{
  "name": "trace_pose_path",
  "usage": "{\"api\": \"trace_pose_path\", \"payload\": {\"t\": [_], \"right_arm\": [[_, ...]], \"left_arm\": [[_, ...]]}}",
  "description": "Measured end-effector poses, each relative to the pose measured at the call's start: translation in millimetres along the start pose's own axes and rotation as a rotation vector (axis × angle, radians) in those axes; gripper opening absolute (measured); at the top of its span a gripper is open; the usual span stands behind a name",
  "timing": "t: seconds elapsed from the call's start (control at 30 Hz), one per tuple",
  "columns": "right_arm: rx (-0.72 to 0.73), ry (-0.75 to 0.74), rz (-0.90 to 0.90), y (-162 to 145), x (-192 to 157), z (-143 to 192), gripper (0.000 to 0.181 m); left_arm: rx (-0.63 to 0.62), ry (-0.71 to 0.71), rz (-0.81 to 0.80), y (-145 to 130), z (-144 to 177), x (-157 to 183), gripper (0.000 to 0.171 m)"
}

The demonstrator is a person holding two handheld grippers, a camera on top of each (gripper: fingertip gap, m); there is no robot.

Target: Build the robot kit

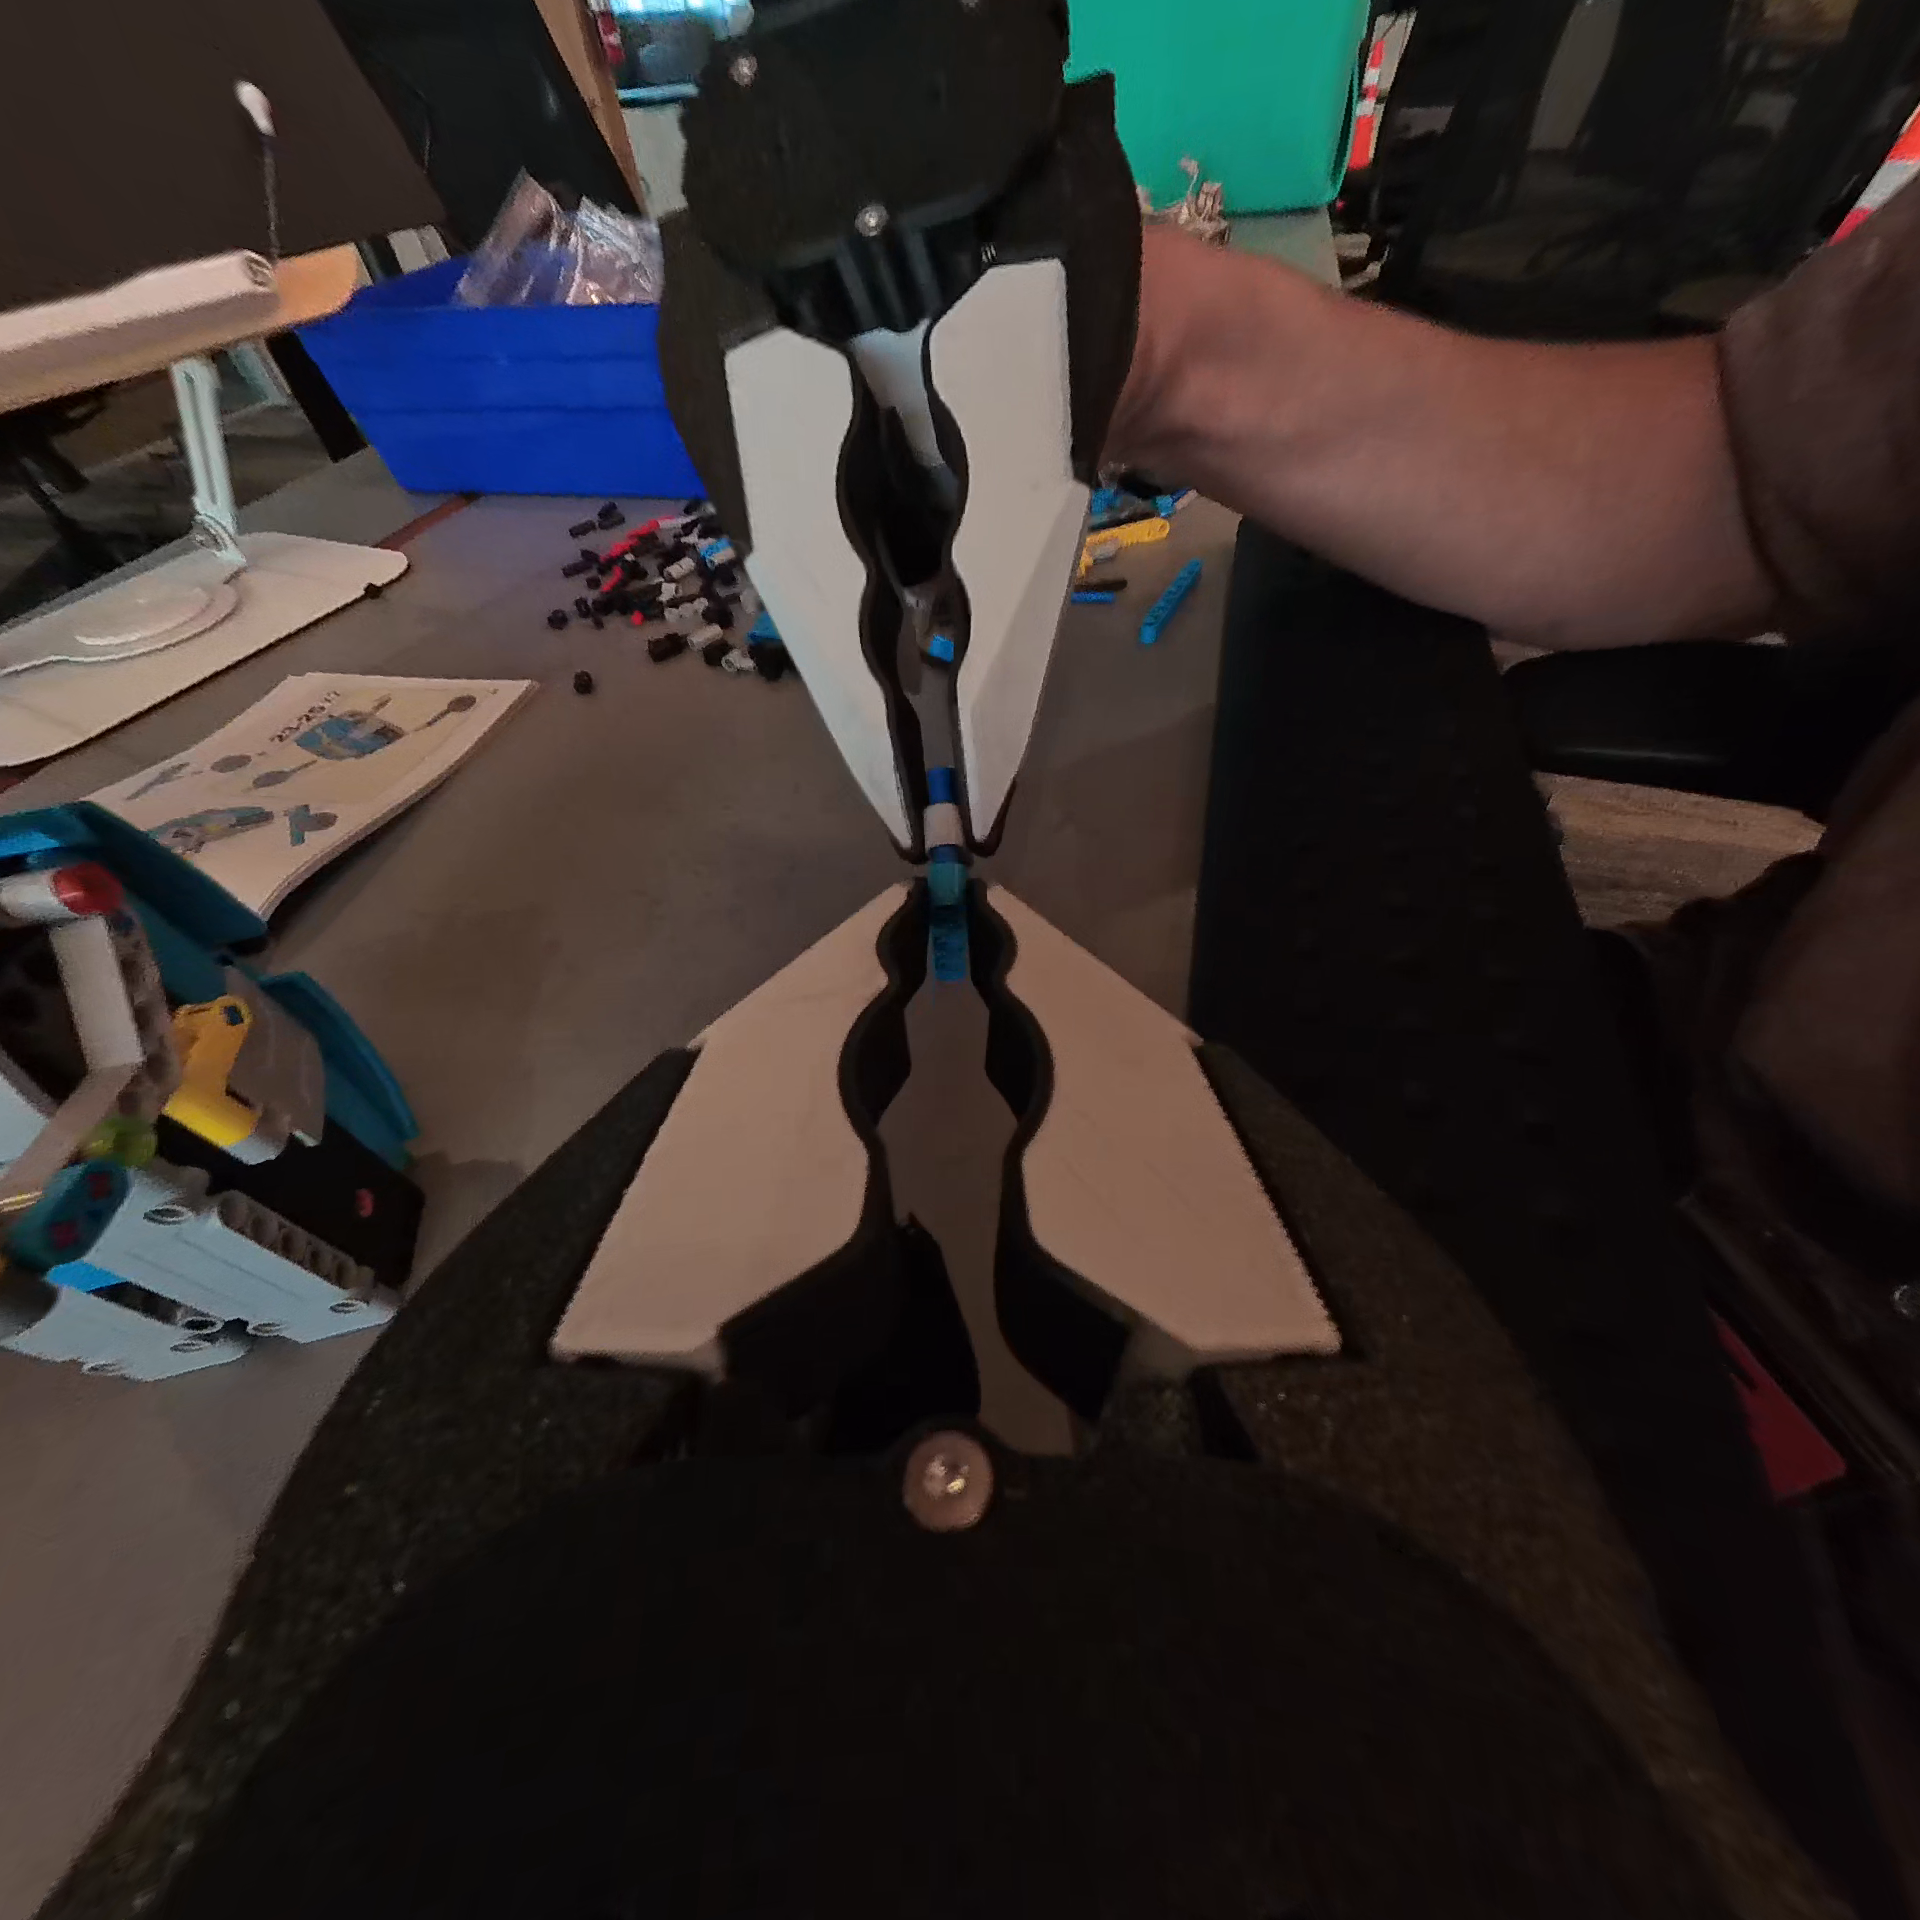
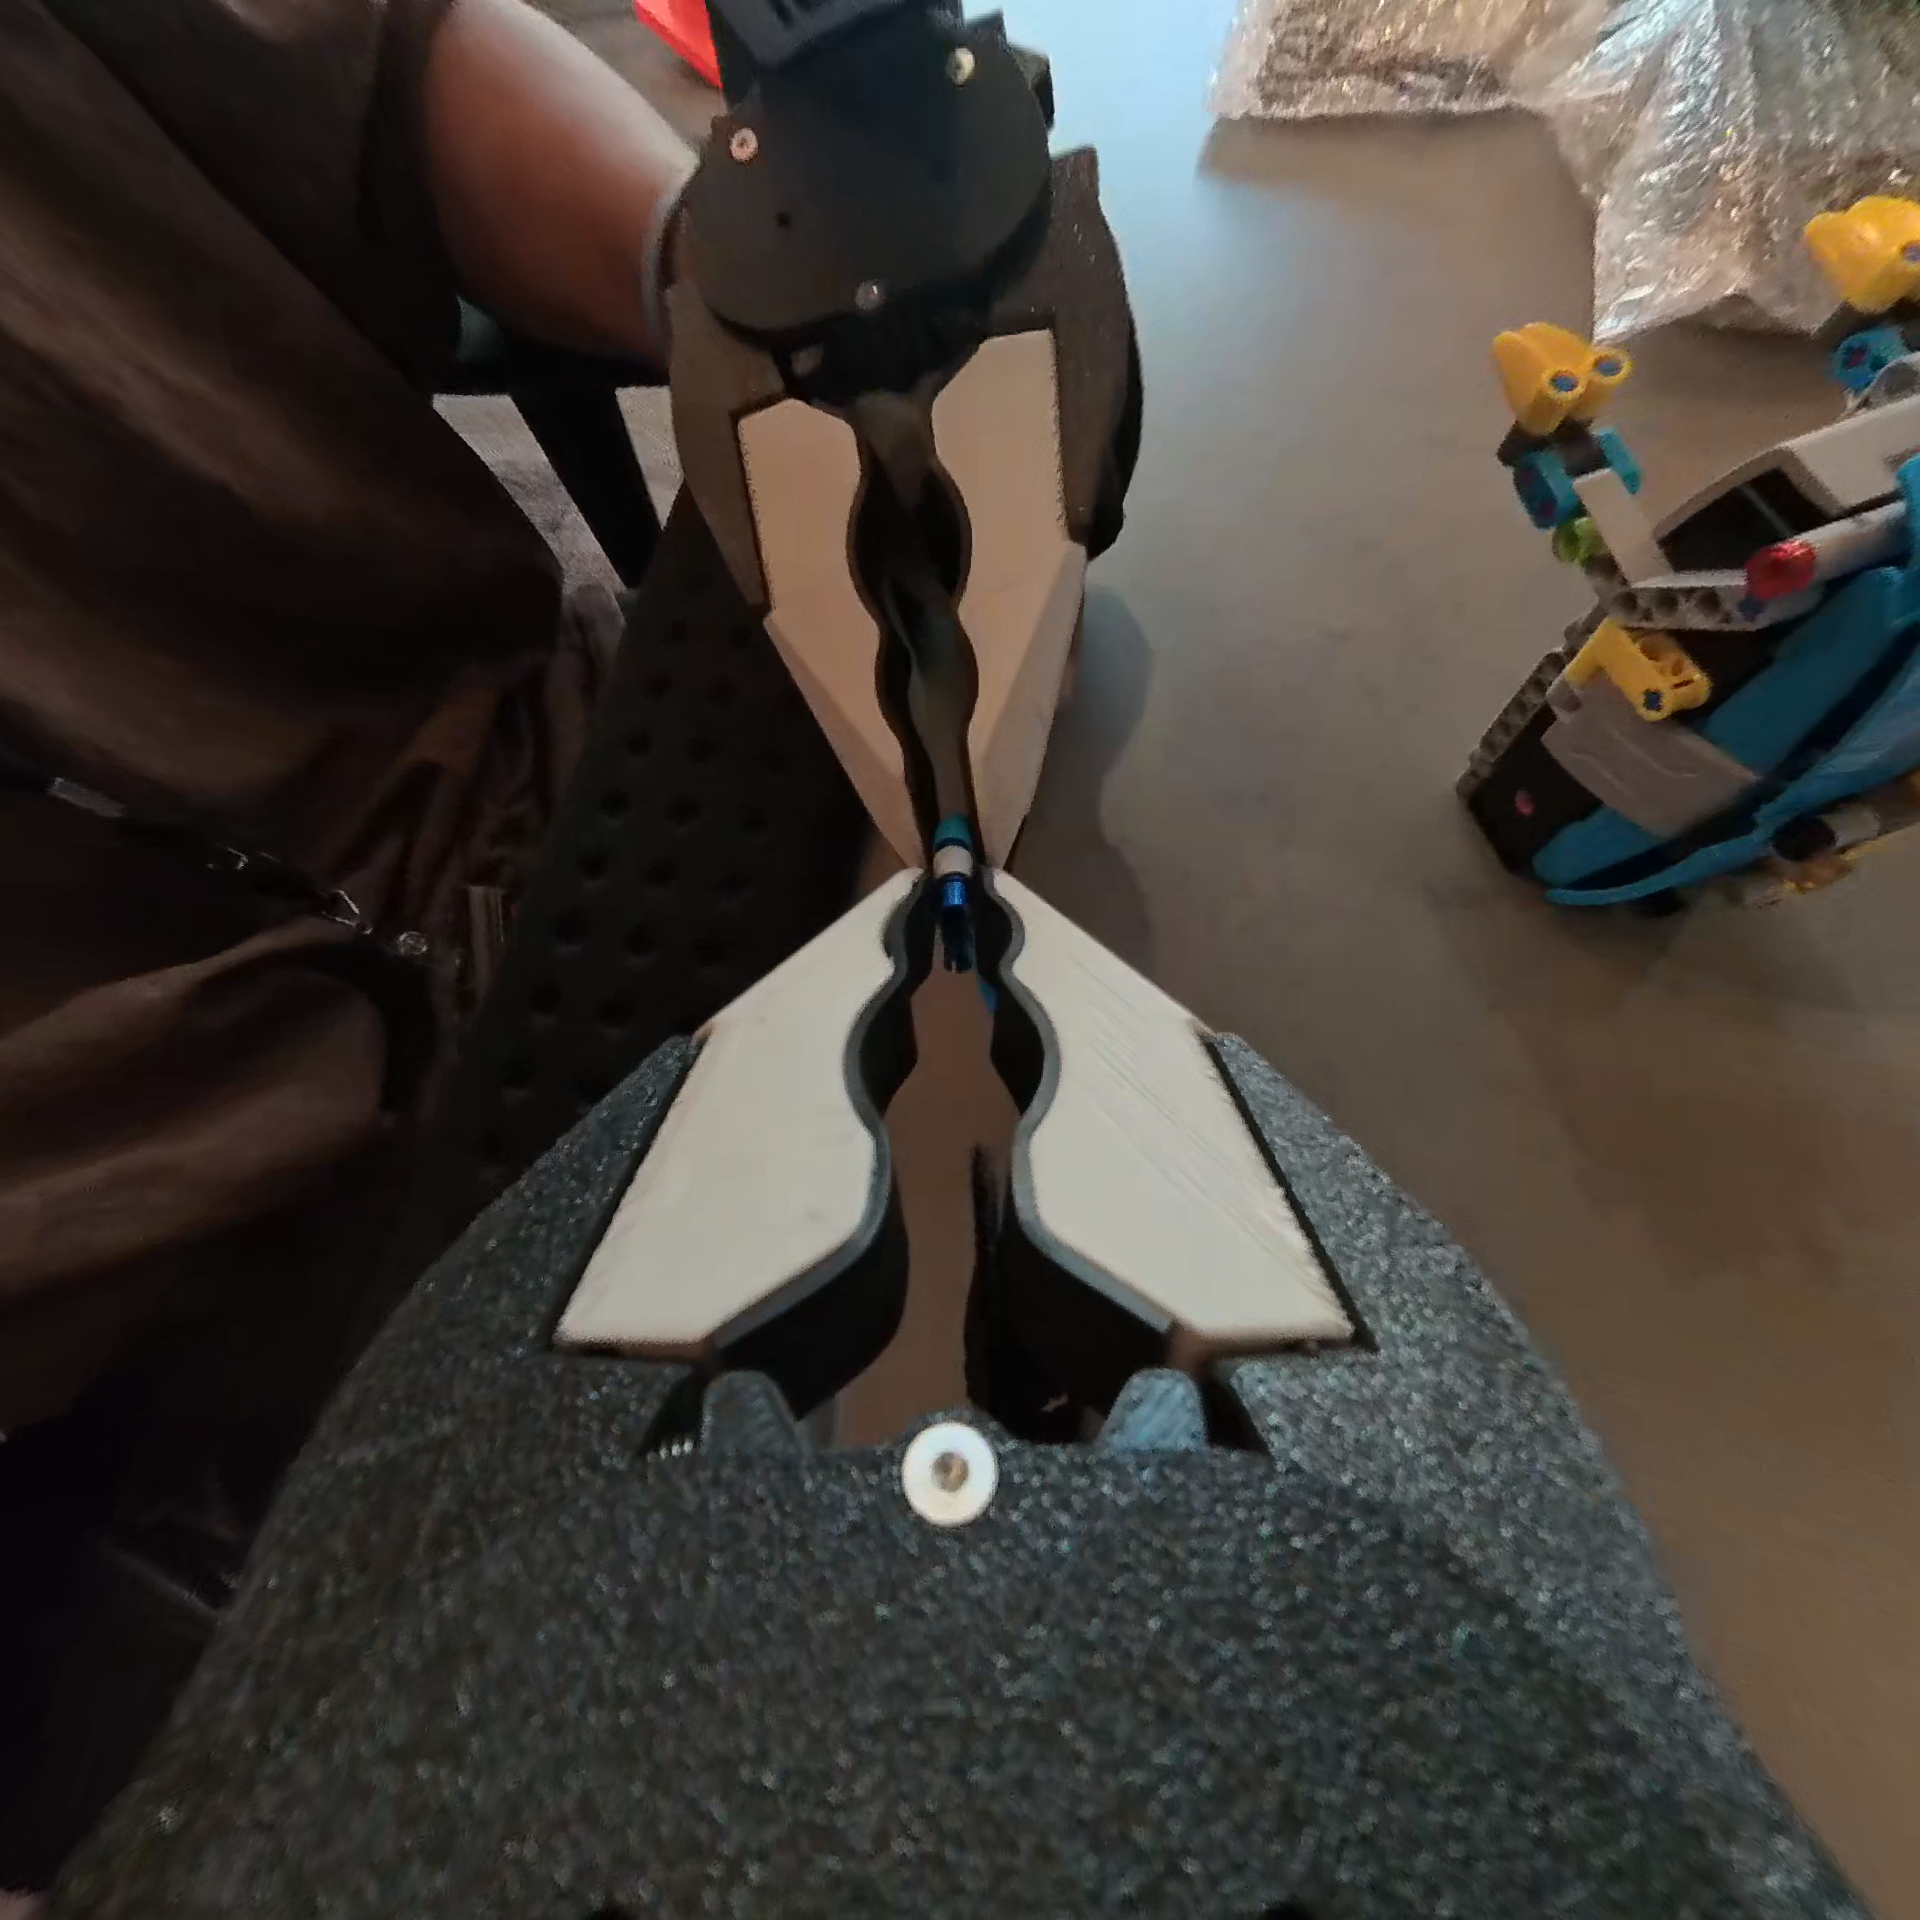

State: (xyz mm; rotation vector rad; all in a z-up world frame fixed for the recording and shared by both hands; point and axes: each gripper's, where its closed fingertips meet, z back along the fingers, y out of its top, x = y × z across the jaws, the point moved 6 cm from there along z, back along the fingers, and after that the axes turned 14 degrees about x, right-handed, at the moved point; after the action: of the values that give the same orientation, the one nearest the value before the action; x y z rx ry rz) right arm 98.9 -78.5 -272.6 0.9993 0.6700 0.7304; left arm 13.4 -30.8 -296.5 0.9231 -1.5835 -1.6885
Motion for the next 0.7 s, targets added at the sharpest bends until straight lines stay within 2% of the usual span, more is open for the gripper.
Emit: {"api": "trace_pose_path", "payload": {"t": [0.17, 0.27, 0.37, 0.43, 0.5, 0.57, 0.7], "right_arm": [[0.036, -0.034, 0.043, 4, 2, 1, 0.007], [0.188, -0.085, 0.059, 17, 6, 4, 0.008], [0.248, -0.15, 0.095, 23, 12, 8, 0.014], [0.261, -0.231, 0.137, 24, 15, 11, 0.038], [0.248, -0.34, 0.22, 25, 16, 8, 0.041], [0.252, -0.525, 0.34, 33, 18, 2, 0.045], [0.179, -0.738, 0.455, 44, 18, -25, 0.055]], "left_arm": [[0.026, 0.029, 0.035, 3, 1, -5, 0.006], [0.147, 0.038, 0.183, 15, 8, -16, 0.006], [0.219, 0.055, 0.29, 20, 10, -26, 0.007], [0.28, 0.094, 0.382, 22, 17, -37, 0.007], [0.342, 0.133, 0.472, 23, 26, -49, 0.007], [0.395, 0.164, 0.536, 24, 32, -57, 0.007], [0.465, 0.194, 0.596, 26, 39, -62, 0.007]]}}
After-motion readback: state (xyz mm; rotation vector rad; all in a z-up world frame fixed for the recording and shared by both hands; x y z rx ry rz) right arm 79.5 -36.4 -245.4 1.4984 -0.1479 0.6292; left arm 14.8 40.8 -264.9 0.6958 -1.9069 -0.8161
